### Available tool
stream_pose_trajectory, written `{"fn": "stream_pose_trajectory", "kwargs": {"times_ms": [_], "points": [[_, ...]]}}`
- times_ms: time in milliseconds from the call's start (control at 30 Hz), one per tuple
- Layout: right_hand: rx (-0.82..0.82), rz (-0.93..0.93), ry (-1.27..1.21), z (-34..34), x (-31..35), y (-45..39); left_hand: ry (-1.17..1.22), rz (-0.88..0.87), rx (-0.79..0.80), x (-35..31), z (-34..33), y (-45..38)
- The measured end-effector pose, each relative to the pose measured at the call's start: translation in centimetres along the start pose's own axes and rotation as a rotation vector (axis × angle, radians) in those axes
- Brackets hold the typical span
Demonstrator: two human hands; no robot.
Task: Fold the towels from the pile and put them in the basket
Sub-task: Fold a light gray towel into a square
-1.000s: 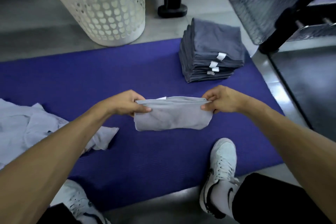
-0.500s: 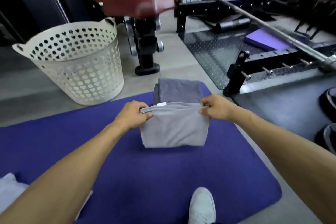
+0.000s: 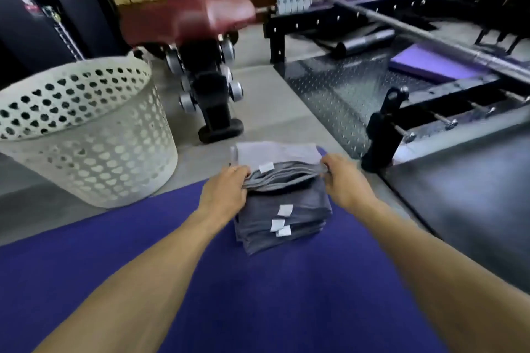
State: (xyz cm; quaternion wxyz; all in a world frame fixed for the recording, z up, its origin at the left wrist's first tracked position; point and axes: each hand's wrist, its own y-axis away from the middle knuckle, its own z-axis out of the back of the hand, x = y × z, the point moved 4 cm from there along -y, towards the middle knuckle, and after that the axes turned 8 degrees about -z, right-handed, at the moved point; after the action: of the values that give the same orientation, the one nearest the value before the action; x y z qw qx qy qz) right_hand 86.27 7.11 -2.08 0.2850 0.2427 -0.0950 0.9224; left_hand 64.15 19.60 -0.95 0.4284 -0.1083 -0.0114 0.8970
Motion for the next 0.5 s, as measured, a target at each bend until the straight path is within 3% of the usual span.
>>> {"fn": "stream_pose_trajectory", "kwargs": {"times_ms": [100, 233, 367, 500], "points": [[0.171, -0.013, 0.114, -5.3, -3.9, 2.5, 0.010, -0.034, 0.049, 0.1, -4.2, 2.2], [0.111, 0.071, 0.080, -6.7, -4.1, 3.5, 0.054, -0.081, -0.010, 0.7, -4.9, 3.2], [0.036, 0.288, 0.190, -6.7, -2.4, 4.2, -0.035, -0.235, -0.016, 1.1, -4.6, 4.0], [0.095, 0.322, 0.299, -9.2, -0.5, 5.6, -0.188, -0.324, 0.196, 0.4, -6.5, 4.3]]}}
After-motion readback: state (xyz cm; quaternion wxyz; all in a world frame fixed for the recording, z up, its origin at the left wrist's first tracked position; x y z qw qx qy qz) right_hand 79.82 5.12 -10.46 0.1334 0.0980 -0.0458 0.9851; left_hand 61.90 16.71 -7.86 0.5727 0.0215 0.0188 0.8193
